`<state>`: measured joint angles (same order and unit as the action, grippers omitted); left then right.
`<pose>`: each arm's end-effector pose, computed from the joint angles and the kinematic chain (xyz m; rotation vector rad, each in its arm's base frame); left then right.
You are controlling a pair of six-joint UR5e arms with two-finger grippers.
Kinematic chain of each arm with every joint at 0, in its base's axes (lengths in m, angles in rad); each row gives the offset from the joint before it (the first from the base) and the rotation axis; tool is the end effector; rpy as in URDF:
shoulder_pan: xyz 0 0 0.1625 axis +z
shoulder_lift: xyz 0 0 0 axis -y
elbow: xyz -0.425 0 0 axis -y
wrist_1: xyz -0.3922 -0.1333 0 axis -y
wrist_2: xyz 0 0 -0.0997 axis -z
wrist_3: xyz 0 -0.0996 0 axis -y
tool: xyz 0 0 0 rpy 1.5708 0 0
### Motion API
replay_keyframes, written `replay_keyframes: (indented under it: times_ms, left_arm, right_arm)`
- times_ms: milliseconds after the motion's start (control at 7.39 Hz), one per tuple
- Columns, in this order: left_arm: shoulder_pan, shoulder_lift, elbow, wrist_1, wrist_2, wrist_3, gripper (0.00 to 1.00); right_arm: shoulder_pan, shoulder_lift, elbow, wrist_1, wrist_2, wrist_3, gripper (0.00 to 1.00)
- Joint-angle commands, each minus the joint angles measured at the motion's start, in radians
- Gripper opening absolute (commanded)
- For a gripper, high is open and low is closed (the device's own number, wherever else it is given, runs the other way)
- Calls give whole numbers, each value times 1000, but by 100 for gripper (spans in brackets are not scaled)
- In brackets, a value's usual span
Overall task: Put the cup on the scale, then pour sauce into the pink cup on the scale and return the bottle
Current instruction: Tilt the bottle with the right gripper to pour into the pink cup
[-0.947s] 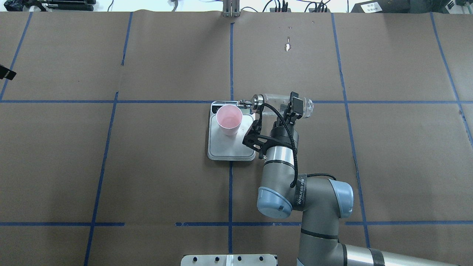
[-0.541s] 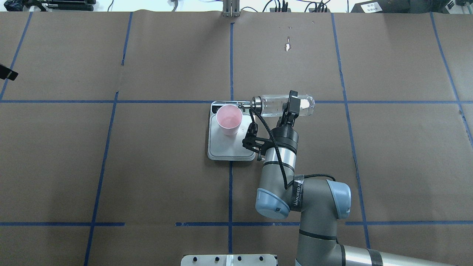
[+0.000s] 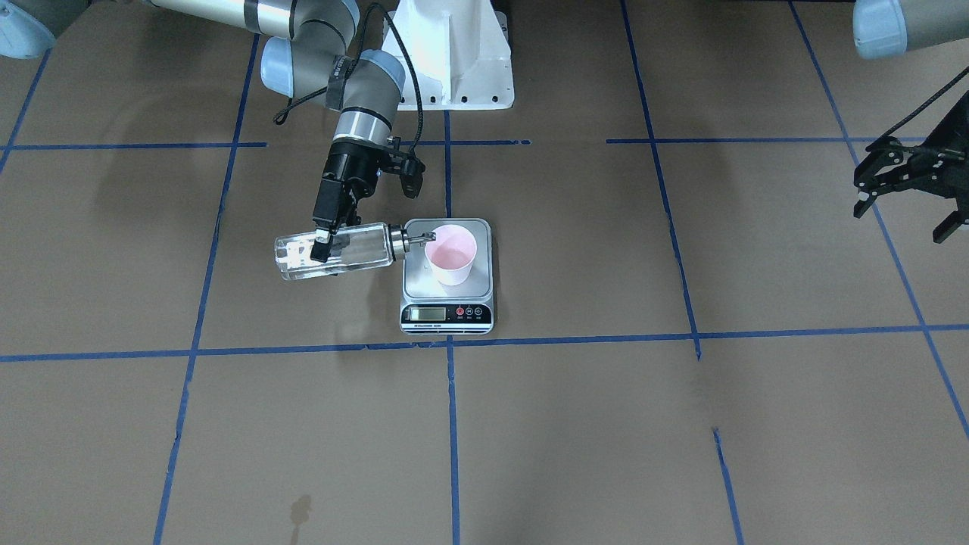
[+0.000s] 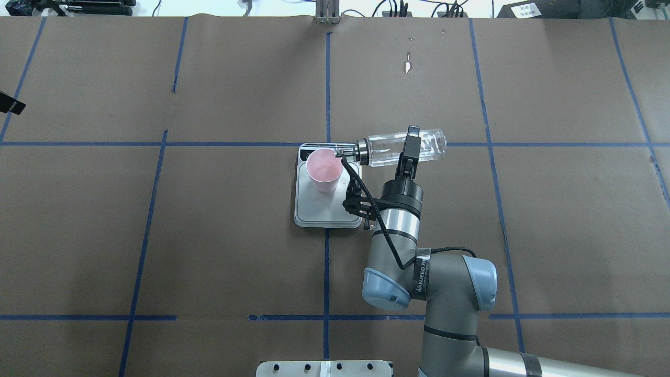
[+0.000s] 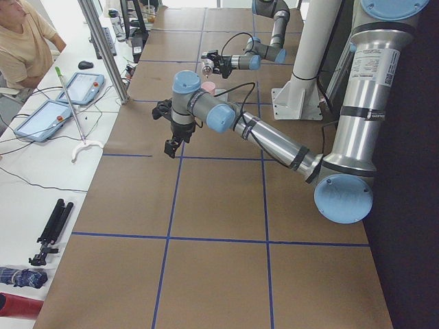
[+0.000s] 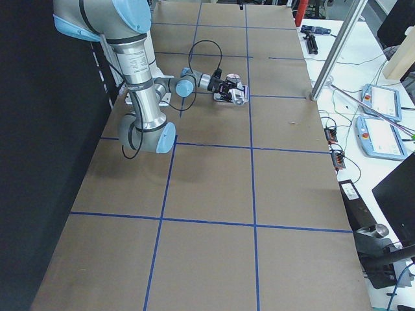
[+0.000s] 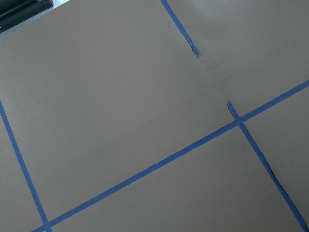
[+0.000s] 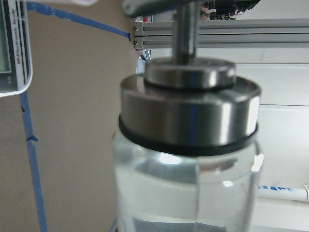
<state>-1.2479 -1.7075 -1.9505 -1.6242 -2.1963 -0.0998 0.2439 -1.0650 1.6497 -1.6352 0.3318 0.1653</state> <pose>0.0960 -0.5231 0.4041 0.4133 0.7141 0.3885 -0.5619 -0.3742 0.2964 1.1729 0.5921 -0.6732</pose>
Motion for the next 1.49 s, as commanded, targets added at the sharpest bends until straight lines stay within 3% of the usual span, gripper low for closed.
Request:
replay_keyframes:
  times_ms: [0, 1353]
  left_arm:
    - [-1, 0, -8, -2, 0, 2, 100]
    - [-2, 2, -13, -2, 1, -1, 100]
  right_arm:
    - [0, 0, -1, 0, -19, -43, 0]
    - [3, -3, -1, 1, -91, -176, 0]
